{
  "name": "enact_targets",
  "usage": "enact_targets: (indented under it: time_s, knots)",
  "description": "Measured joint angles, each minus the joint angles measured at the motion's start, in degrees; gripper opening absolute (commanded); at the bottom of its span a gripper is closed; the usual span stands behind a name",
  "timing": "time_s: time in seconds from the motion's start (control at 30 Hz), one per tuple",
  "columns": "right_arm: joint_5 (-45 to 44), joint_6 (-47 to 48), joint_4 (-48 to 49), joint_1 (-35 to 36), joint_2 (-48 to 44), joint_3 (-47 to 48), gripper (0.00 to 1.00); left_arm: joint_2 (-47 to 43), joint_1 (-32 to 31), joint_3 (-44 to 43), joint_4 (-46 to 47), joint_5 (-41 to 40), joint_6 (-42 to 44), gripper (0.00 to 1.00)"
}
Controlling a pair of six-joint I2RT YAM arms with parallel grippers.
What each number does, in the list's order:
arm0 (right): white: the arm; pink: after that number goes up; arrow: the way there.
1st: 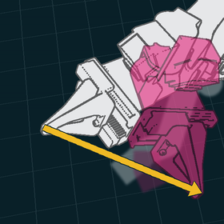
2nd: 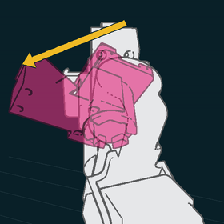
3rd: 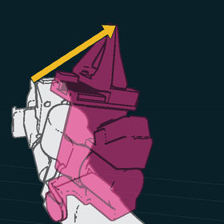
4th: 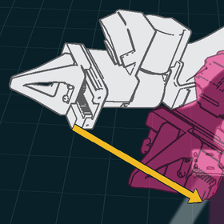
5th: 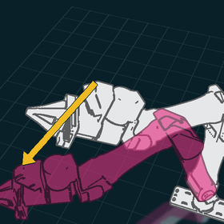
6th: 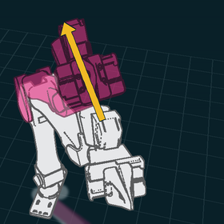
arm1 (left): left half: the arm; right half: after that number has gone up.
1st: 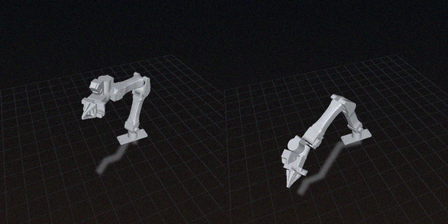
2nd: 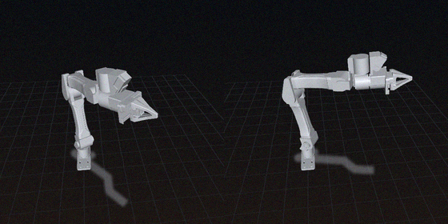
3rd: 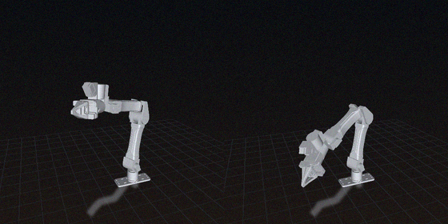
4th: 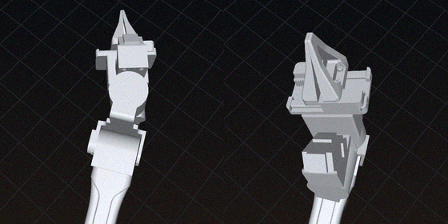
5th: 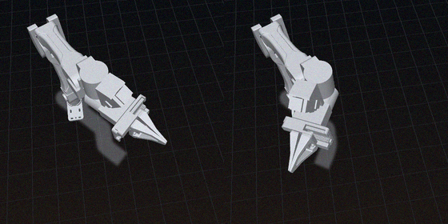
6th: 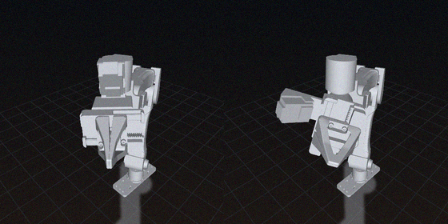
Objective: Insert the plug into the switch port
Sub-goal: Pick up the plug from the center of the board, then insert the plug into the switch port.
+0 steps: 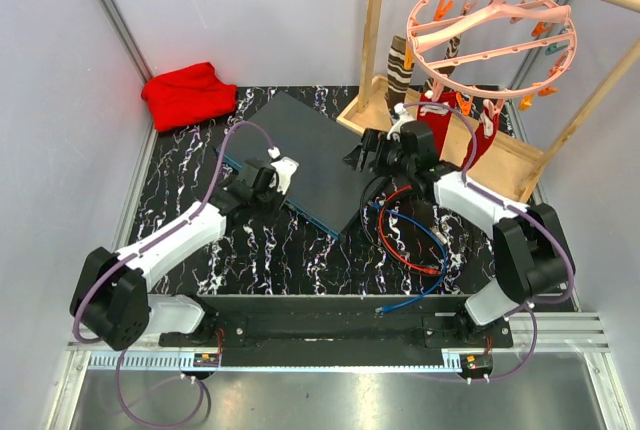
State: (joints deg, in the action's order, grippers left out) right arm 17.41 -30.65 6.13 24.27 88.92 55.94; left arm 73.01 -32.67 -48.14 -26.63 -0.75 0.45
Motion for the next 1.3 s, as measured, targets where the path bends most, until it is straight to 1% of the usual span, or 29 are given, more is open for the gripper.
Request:
enact_targets:
  time_s: [0.13, 0.33, 0.5, 0.83, 1.13, 1.3]
  knots:
    - [-2.34, 4.70, -1.09, -2.58, 4.09, 3.28, 1.00, 3.67, 2.82, 0.00, -0.55, -0.39, 2.38, 0.00]
    - [-3.28, 8.74, -1.25, -3.08, 10.25, 7.13, 1.00, 11.61, 4.79, 0.00, -0.90, -0.57, 3.85, 0.00]
    - [-3.23, 10.36, -1.20, -3.15, 13.88, 8.22, 1.00, 14.84, 6.19, -0.04, -0.85, -0.55, 4.52, 0.00]
    - [-3.17, 12.15, 0.15, -3.87, 15.85, 8.26, 1.00, 17.29, 6.93, -0.79, 1.92, -0.42, 5.62, 0.00]
    - [-1.14, 13.22, 2.25, -3.93, 15.96, 8.28, 1.00, 17.49, 7.34, -0.68, 7.58, 2.25, 6.19, 0.00]
    - [-0.46, 13.55, 2.43, -3.96, 16.04, 8.28, 1.00, 17.46, 7.78, -0.57, 8.26, 2.95, 6.40, 0.00]
